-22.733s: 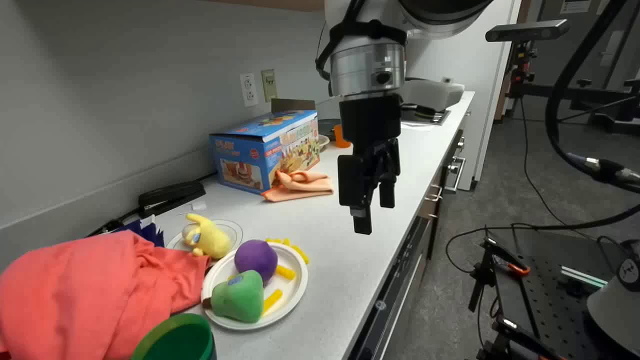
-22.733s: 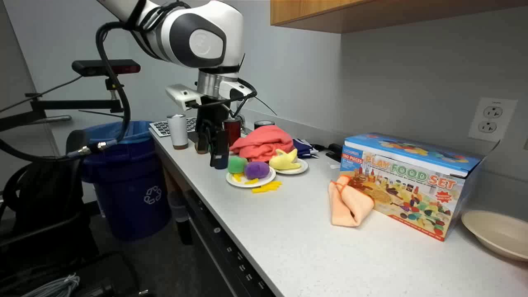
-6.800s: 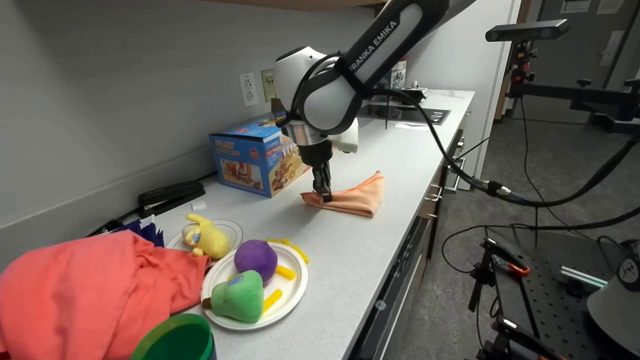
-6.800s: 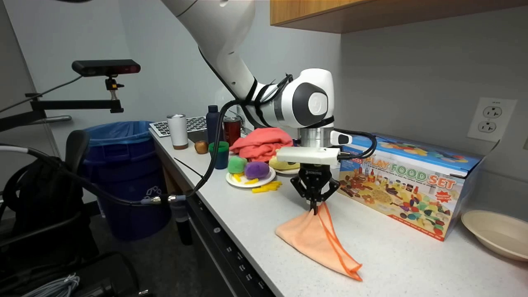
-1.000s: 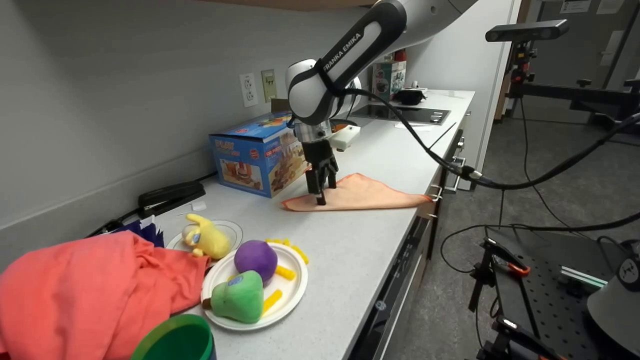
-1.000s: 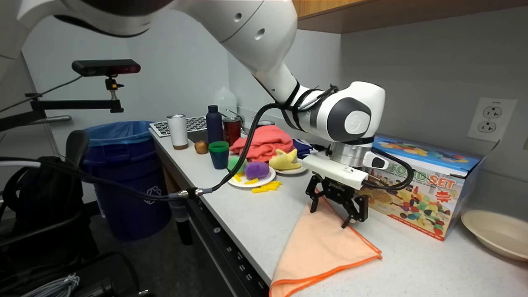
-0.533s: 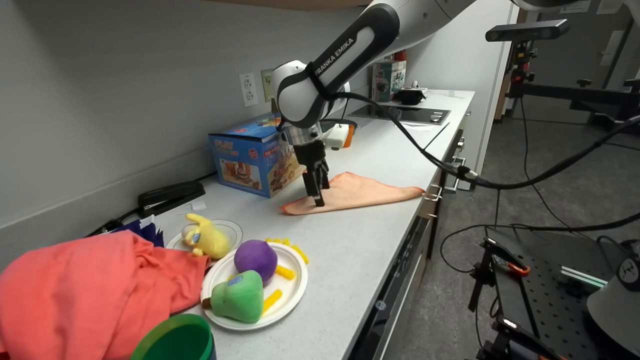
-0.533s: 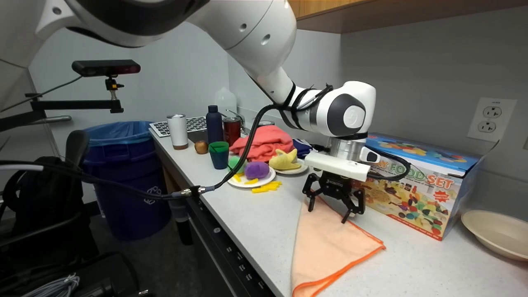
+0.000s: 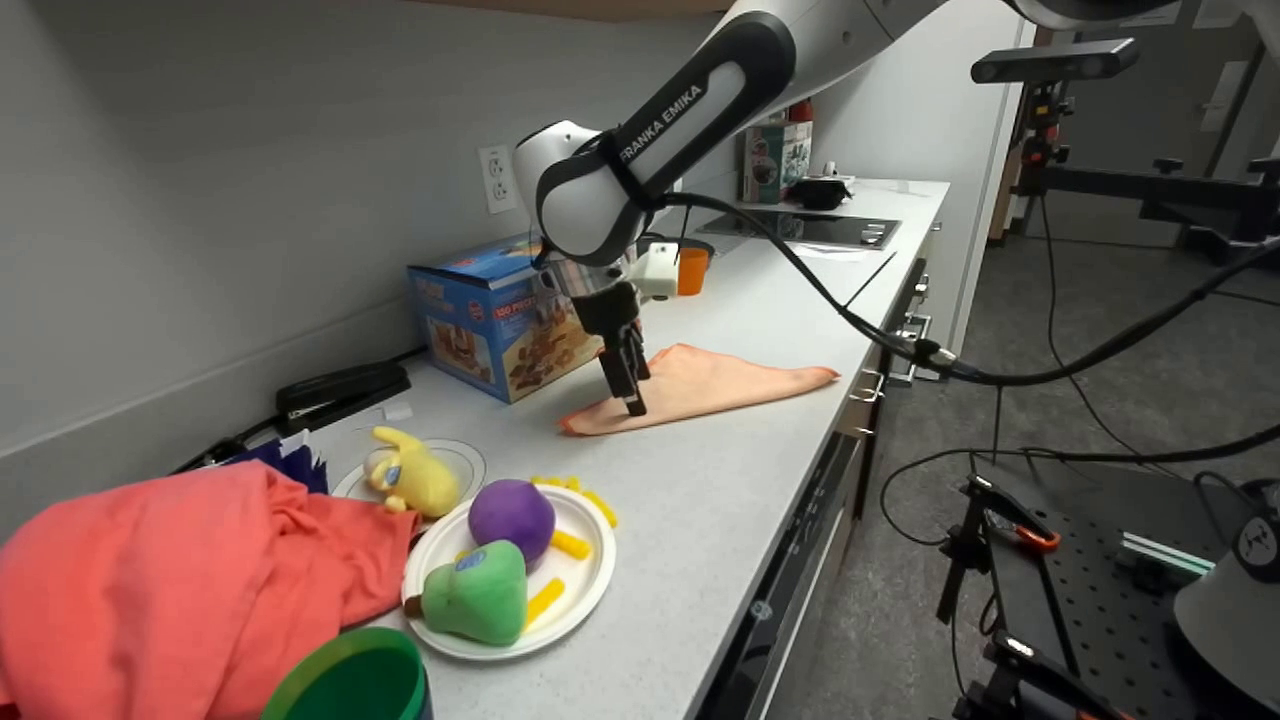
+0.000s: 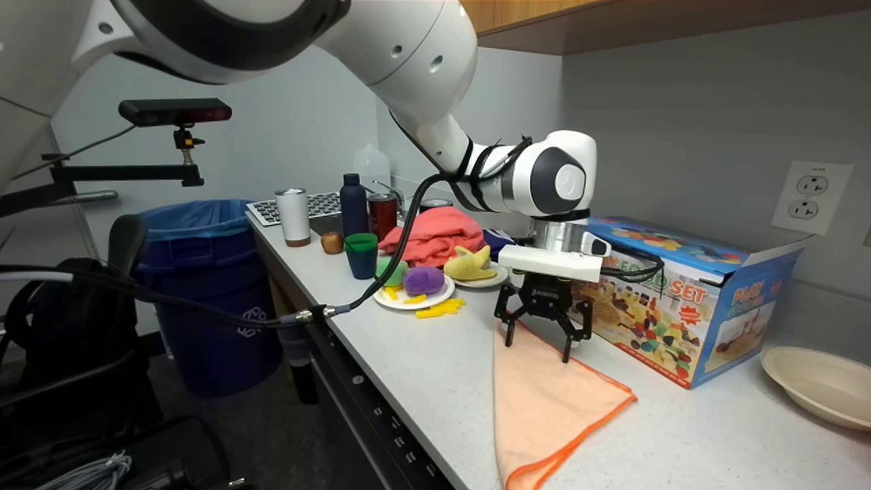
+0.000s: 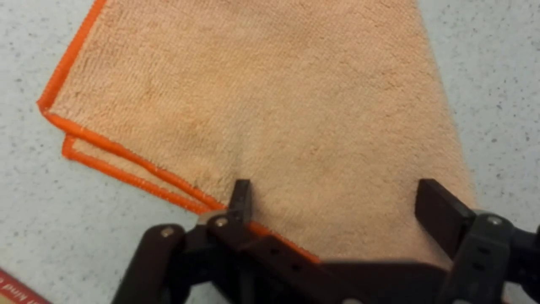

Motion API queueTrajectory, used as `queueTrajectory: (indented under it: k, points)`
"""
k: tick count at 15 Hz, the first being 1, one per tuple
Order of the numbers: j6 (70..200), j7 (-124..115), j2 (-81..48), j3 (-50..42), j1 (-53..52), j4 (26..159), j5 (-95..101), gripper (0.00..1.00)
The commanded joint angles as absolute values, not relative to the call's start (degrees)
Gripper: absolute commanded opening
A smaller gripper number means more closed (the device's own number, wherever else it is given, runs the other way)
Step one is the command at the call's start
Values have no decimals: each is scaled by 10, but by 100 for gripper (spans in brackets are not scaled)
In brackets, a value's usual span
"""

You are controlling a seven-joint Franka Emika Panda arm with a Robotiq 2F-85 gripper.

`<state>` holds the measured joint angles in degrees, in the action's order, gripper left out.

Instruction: Unfold the peach towel on the countertop.

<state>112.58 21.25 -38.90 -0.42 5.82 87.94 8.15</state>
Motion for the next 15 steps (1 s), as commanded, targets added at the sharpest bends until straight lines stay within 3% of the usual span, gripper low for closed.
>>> queueTrajectory:
  k: [1,15]
  points:
    - [1116,223,-385,-6,53,869,103,100]
    - [1173,210,-230,-19,61,1029,101,100]
